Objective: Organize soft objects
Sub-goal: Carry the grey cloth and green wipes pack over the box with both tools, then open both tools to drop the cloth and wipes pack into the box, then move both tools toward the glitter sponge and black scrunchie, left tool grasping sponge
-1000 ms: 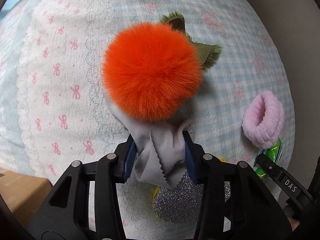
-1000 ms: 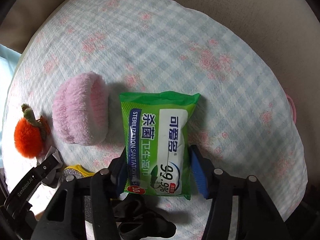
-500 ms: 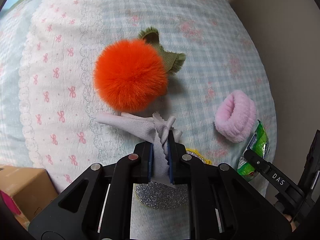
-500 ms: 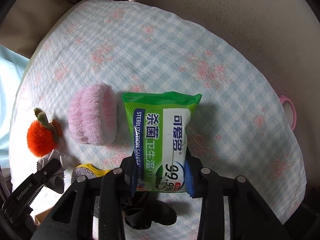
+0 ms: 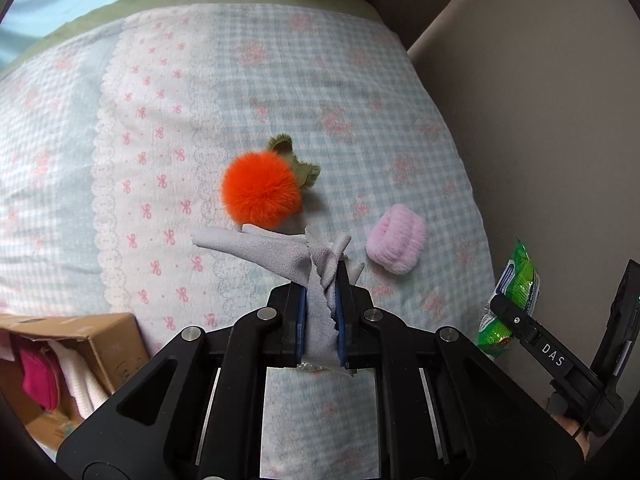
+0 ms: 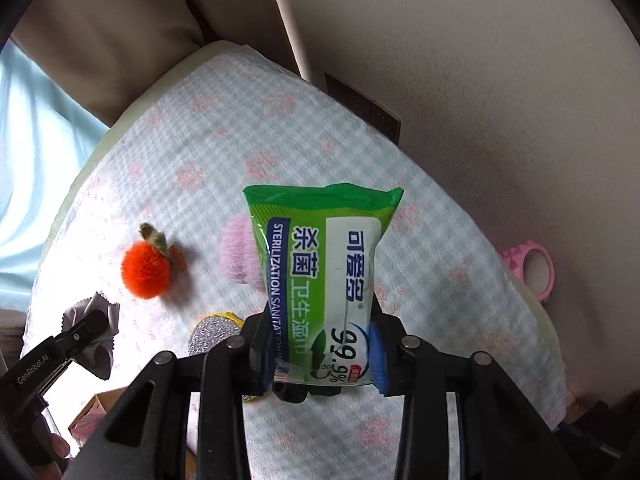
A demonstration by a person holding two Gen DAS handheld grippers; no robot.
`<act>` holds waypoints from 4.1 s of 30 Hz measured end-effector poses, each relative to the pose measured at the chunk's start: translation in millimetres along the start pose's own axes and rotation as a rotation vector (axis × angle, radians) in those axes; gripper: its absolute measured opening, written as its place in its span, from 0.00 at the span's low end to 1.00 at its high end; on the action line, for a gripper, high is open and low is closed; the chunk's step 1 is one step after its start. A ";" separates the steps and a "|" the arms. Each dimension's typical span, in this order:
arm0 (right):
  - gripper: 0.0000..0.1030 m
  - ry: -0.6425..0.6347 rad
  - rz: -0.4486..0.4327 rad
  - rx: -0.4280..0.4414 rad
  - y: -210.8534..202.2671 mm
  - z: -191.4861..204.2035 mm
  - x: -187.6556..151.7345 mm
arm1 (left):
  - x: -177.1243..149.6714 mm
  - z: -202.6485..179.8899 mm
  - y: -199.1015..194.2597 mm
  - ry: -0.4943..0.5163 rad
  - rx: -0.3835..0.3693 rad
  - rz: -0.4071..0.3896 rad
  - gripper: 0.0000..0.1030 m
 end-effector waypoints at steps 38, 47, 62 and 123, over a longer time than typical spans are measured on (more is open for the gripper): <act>0.33 -0.467 0.189 0.298 -55.7 348.0 -268.0 | -176.0 342.0 -192.5 0.003 0.056 -0.118 0.10; 0.33 -0.369 0.411 0.254 34.3 350.5 -290.7 | -202.9 375.8 -104.8 -0.004 0.053 0.079 0.10; 0.33 -0.279 0.513 0.108 96.7 311.0 -268.0 | -203.3 327.1 -28.1 0.254 0.074 0.218 0.10; 1.00 -0.621 -0.052 0.119 -166.9 206.1 -204.2 | -241.7 234.9 -244.8 0.040 0.161 -0.213 1.00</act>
Point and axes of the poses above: each gripper's, at about its wrist camera, not at the fingertips, and y roughly the way its jaws point, z to its left, x to its top, the point moved 9 cm from there along y, roughly the way its jaws point, and after that the axes turned 13 degrees about x, right-handed, at the moved point
